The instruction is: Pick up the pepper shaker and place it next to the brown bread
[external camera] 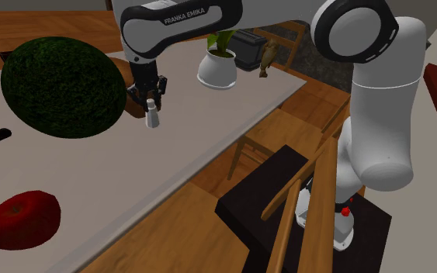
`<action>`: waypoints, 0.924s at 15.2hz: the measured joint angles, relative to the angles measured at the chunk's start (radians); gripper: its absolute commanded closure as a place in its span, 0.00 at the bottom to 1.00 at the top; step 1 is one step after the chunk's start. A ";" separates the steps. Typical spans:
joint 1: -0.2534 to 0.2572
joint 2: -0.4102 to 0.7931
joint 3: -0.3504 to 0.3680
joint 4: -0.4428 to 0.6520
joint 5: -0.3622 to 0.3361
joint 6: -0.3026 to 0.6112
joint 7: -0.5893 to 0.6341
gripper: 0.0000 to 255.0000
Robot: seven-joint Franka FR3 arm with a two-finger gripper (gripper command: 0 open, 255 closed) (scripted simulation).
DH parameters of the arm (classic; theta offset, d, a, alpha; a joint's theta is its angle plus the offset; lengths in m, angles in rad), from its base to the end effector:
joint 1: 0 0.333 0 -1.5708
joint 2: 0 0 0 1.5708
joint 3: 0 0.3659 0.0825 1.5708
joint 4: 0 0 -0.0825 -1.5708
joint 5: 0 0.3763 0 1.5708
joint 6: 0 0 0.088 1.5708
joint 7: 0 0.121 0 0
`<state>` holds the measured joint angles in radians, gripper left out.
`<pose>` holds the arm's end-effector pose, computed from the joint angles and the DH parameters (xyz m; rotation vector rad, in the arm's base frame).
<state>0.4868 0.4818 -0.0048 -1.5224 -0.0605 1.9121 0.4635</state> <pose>0.6183 0.3183 0.4074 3.0460 0.0637 -0.0845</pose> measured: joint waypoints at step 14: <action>0.004 -0.014 0.002 0.104 0.002 -0.116 -0.002 0.00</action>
<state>0.4907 0.4683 -0.0032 -1.4188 -0.0588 1.7959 0.4617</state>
